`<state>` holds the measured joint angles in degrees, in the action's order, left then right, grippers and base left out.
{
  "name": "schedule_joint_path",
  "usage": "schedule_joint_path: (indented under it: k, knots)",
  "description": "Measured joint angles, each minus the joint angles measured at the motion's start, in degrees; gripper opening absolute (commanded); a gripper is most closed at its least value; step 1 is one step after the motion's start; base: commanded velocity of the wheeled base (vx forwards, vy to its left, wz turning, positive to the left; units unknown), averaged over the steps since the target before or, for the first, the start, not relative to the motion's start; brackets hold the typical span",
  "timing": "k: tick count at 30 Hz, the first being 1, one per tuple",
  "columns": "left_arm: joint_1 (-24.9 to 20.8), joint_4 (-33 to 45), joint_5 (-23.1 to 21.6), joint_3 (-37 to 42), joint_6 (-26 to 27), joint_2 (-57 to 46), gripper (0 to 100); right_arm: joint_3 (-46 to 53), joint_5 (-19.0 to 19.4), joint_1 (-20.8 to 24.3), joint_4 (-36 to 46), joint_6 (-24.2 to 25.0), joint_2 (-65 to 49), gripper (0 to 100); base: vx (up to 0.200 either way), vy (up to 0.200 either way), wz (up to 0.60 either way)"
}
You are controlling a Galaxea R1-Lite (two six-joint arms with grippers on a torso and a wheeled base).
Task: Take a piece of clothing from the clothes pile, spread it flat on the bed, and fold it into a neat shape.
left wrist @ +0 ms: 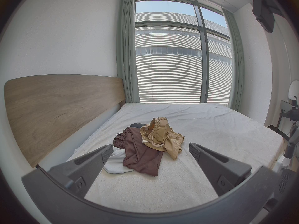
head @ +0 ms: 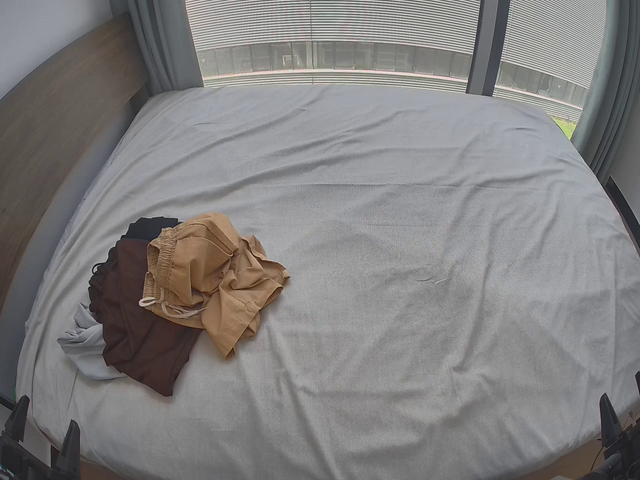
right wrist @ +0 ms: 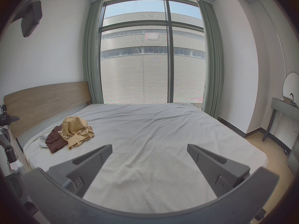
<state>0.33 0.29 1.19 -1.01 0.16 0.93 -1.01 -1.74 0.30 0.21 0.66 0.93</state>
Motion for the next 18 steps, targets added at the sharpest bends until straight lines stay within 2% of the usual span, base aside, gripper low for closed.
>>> schedule_joint_path:
  k: [18]
  knots:
    - [-0.02, -0.29, -0.33, 0.0, -0.48, 0.0, 100, 0.0, -0.02, 0.02, 0.06, 0.05, 0.0, 100, 0.0, 0.0, 0.0]
